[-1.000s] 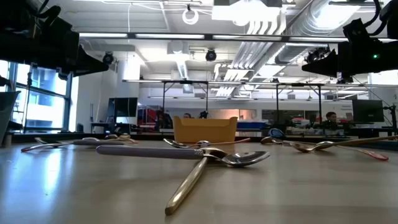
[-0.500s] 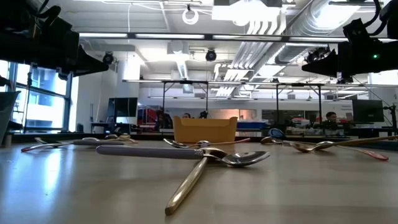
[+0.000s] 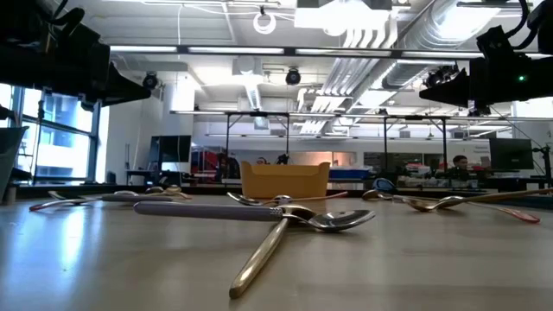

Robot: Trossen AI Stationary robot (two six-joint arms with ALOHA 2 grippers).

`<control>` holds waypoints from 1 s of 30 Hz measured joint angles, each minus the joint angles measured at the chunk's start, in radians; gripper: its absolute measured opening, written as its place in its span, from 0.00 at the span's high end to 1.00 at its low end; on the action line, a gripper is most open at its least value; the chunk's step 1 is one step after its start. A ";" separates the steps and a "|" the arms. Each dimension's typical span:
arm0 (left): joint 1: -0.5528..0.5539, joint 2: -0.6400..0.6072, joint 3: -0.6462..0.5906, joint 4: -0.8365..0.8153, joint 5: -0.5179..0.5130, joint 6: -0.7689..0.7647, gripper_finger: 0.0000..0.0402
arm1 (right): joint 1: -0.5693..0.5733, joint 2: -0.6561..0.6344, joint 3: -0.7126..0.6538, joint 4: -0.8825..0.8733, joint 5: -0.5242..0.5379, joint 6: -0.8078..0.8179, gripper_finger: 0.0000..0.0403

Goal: Sort silverware by color (type)

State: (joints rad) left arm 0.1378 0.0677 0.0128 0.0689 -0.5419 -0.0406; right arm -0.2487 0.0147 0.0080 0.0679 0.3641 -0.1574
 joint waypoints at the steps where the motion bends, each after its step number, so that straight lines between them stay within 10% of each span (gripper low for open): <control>1: 0.000 0.000 0.000 0.000 0.000 0.000 0.95 | 0.000 0.000 0.000 0.000 0.000 0.000 1.00; 30: 0.000 0.000 0.000 0.003 0.000 0.000 0.95 | 0.000 0.000 0.000 0.006 0.000 -0.029 1.00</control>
State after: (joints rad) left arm 0.1379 0.0677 0.0128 0.0715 -0.5423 -0.0406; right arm -0.2485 0.0146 0.0082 0.0737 0.3641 -0.1867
